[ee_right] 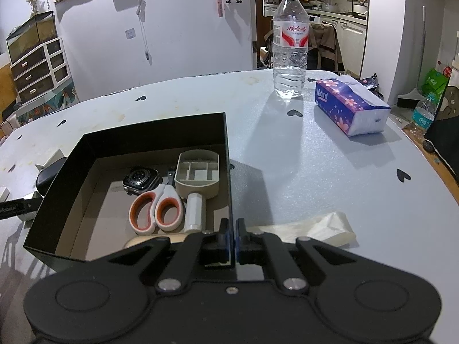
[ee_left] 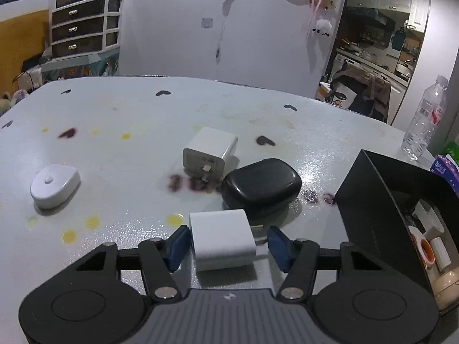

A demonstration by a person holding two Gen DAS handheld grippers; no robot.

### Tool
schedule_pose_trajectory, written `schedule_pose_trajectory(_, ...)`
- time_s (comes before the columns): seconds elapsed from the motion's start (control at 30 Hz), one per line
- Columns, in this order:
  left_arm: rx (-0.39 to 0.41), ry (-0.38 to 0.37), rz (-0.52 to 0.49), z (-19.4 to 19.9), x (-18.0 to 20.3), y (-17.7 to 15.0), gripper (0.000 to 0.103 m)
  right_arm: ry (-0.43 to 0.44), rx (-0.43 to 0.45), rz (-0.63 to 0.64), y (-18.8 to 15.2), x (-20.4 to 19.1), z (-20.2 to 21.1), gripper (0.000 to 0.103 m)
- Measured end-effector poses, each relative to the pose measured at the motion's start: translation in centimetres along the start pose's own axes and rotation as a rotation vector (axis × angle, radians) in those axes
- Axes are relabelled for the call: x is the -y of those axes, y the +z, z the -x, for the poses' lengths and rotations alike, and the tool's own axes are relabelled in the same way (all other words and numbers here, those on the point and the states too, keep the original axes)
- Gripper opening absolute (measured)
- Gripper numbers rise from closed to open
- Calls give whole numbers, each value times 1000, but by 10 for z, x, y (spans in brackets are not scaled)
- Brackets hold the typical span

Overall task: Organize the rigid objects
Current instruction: 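Move the left tool to the white charger cube and grasp it, then carry the white charger cube with the left tool into the box and release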

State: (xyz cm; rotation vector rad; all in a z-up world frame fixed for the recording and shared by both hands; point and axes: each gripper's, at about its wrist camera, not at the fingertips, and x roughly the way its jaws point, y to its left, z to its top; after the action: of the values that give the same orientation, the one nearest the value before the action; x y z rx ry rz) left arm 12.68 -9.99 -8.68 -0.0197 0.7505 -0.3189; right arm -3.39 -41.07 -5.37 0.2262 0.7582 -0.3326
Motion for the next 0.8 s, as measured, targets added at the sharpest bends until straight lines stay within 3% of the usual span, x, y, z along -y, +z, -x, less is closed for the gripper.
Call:
schedule_pose_trajectory(0.43, 55, -58, 10, 18, -5, 3, 59, 0, 0, -1, 0, 0, 0, 4)
schedule_pose_trajectory(0.63, 128, -233, -43, 55, 9, 20, 59, 1, 0, -2, 0, 1, 0, 4)
schedule_pose_trajectory(0.8, 137, -346, -117, 66, 38, 27, 59, 5, 0, -2, 0, 1, -1, 4)
